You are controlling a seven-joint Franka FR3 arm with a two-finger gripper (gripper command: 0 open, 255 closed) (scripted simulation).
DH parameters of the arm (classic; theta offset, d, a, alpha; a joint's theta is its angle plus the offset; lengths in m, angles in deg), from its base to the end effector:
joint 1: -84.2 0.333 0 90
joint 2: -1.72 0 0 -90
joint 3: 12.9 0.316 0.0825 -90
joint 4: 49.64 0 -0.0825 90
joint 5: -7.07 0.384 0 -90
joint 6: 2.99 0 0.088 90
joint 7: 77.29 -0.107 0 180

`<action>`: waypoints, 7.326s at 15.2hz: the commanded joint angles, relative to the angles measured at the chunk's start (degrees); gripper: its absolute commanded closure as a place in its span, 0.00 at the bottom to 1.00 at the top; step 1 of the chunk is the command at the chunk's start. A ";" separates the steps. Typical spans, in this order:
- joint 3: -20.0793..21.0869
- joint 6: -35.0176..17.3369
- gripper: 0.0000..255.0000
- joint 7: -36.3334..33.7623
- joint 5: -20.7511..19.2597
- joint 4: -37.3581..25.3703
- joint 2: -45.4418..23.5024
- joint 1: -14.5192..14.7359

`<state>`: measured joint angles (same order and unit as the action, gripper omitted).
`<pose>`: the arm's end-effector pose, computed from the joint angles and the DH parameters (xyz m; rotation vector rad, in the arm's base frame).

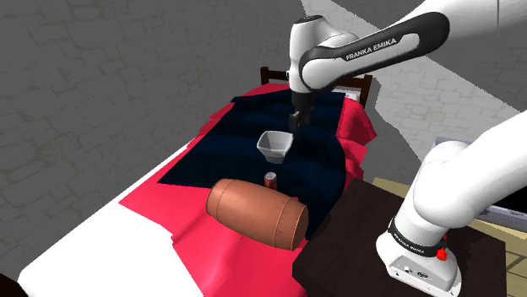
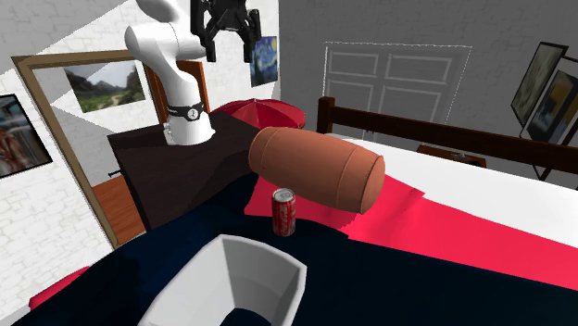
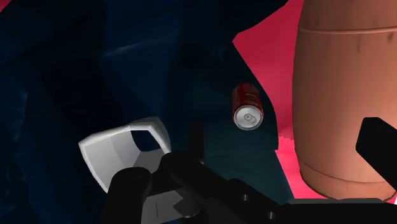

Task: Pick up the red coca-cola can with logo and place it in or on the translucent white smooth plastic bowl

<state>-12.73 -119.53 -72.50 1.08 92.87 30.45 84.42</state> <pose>0.3983 -0.0031 0.4681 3.0361 0.2046 0.0675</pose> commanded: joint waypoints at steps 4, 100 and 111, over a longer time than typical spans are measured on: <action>0.03 -9.38 0.00 -1.71 0.53 0.17 -9.72 -0.01; -3.35 -4.63 1.00 8.01 6.26 -40.95 -47.93 -7.39; -4.82 4.50 1.00 15.62 8.09 -66.42 -64.26 -13.59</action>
<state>-17.54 -114.90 -57.11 9.11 26.88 -33.27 71.00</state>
